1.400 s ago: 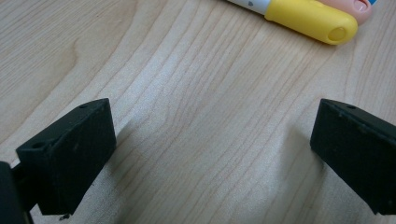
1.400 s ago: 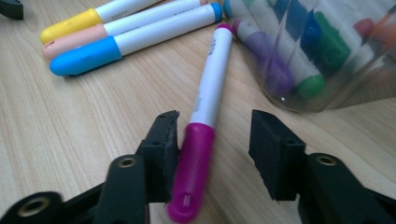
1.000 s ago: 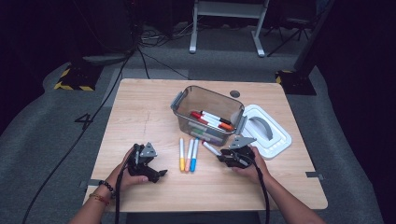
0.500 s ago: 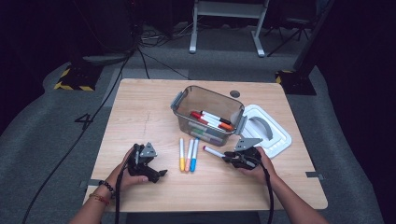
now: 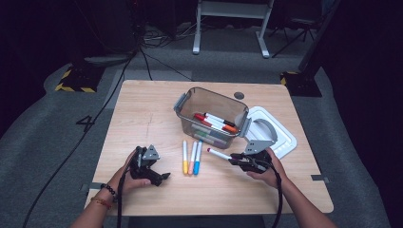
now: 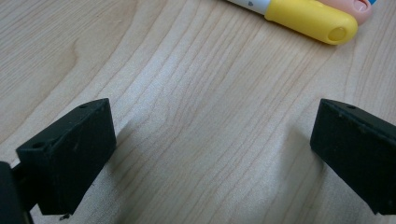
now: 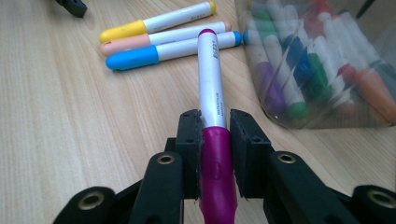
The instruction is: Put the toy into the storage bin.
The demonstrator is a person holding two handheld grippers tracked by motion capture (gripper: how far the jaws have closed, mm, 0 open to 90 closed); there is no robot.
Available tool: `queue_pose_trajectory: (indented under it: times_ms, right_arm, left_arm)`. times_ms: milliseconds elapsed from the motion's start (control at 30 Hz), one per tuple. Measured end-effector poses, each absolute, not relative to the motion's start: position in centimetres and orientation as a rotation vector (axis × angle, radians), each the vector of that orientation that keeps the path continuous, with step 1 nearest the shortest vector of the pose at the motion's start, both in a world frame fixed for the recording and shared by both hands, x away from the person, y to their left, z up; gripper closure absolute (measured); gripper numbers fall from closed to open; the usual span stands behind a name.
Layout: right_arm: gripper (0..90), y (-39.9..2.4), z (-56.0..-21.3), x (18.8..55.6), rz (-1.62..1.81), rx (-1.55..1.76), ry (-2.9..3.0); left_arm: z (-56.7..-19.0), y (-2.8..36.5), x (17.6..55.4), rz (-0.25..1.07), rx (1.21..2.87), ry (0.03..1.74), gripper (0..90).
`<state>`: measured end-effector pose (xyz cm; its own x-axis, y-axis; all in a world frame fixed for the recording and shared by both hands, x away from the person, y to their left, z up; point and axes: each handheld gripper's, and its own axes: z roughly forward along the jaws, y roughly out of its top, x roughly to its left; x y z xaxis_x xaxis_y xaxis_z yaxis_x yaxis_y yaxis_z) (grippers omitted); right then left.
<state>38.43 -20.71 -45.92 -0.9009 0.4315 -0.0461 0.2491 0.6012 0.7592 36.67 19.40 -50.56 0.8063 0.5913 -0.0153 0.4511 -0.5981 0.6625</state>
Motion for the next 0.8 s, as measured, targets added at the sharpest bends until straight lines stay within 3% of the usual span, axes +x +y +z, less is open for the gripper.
queue_pose_trajectory:
  times_ms: [800]
  right_arm:
    - [74.7, -19.8, -40.2, 36.4, 1.399, 0.397, 2.551]
  left_arm:
    - [-50.6, 19.4, 36.7, 0.268, 2.312, 0.765, 0.6]
